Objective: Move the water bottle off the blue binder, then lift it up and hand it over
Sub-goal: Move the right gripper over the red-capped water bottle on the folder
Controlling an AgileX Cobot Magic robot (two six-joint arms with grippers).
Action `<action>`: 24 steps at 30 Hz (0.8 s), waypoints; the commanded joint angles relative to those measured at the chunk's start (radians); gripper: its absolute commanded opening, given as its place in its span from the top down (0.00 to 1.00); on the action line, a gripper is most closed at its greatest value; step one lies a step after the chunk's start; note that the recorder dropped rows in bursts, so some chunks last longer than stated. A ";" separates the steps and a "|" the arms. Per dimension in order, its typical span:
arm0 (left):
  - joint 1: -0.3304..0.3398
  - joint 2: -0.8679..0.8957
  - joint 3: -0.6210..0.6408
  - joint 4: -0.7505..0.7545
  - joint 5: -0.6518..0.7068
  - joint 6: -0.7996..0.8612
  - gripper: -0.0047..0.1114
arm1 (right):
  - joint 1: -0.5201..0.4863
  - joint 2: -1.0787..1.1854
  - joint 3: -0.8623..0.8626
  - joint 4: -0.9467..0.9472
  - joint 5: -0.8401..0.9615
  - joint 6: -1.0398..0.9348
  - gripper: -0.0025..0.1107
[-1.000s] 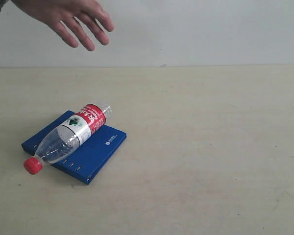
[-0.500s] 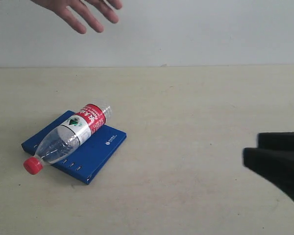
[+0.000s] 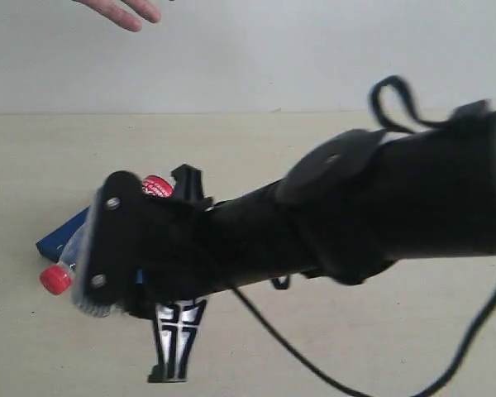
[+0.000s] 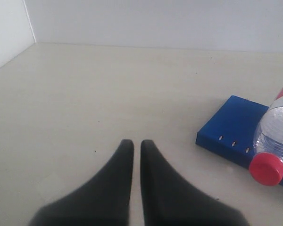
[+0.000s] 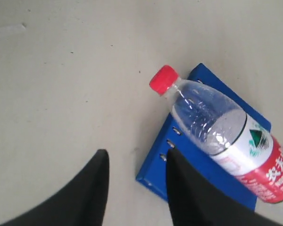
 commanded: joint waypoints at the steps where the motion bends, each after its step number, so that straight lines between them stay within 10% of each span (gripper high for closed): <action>1: -0.003 -0.002 0.003 0.003 0.000 0.003 0.91 | 0.081 0.143 -0.104 -0.122 -0.118 -0.011 0.60; 6: -0.003 -0.002 0.003 0.003 0.000 0.003 0.91 | 0.167 0.247 -0.219 -0.245 -0.269 -0.011 0.33; 24: -0.003 -0.002 0.003 0.003 0.000 0.003 0.91 | 0.174 0.471 -0.377 -0.591 -0.446 -0.011 0.34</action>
